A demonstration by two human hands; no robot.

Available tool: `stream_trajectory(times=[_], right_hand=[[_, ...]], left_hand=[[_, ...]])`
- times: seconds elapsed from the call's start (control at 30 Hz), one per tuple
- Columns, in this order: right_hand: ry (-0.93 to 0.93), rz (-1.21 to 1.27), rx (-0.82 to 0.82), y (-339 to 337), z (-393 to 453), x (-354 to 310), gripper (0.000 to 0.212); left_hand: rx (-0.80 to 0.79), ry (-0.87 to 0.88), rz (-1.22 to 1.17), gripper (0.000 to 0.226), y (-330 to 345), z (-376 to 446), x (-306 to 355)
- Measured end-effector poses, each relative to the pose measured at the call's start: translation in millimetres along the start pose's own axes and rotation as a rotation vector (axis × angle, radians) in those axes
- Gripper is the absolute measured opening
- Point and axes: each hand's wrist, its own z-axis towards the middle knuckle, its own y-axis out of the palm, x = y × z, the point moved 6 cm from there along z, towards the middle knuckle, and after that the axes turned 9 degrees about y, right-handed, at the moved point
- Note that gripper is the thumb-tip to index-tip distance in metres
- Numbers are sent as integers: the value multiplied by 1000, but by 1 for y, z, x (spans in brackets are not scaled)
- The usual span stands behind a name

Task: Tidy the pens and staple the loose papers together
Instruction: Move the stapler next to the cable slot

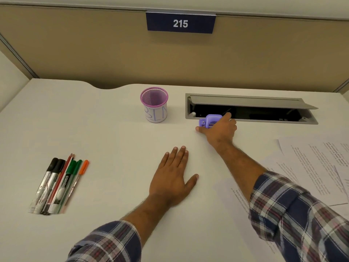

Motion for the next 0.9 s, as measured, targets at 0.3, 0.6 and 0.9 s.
stream_trajectory(times=[0.3,0.6,0.9], right_hand=[[-88,-73,80,-35,-47,46,97],[-157,-127,88,-97,-94,114,59],[-93,-73,107,-145,-139,195,43]], left_hand=[[-1,-6,-2,79,-1,-1,1],[-27,-30,8,79,-6,-4,2],[-121,-115,-75,62,-24,7,13]])
